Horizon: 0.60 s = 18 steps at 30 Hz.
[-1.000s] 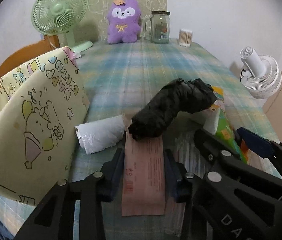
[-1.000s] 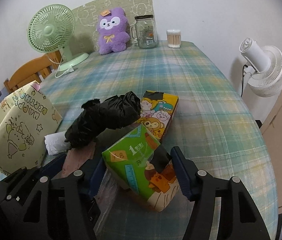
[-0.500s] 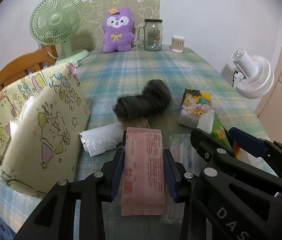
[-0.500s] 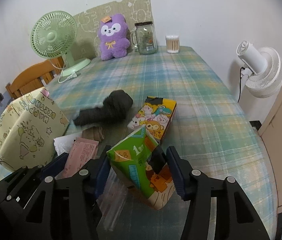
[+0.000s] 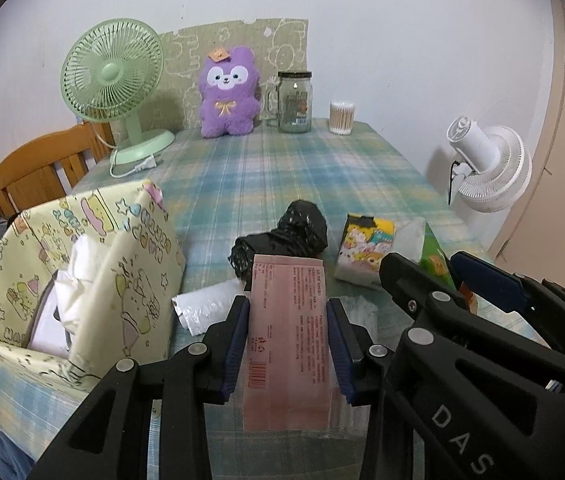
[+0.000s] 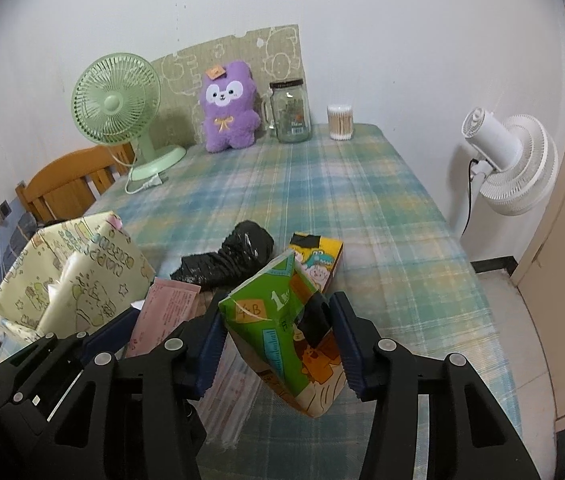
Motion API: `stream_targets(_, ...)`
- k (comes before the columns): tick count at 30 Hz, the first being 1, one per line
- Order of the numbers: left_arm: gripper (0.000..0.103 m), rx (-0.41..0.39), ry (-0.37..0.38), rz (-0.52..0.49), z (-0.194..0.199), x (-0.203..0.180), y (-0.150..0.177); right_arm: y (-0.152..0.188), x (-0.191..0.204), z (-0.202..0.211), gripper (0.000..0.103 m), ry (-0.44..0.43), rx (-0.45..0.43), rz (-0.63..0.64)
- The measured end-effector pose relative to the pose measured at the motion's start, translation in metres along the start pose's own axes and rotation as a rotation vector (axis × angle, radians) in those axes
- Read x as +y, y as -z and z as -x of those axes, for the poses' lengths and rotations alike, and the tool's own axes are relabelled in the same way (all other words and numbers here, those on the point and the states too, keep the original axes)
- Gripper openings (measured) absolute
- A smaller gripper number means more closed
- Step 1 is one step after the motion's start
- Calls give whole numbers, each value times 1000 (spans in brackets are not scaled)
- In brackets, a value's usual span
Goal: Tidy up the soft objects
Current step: 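Lift the pink packet with the left tool while the right tool lifts the green snack box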
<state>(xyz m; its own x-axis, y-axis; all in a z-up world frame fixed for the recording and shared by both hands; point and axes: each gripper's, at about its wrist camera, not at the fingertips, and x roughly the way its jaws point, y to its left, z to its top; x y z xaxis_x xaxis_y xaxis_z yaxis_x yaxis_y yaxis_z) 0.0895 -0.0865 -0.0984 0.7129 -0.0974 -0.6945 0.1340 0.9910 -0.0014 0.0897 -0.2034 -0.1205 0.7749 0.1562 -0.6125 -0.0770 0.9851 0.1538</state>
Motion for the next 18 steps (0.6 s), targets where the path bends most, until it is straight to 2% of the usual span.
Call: stream_targets(18, 39, -61, 47, -11, 36, 3, -21, -22, 10, 45, 54, 25, -89, -11)
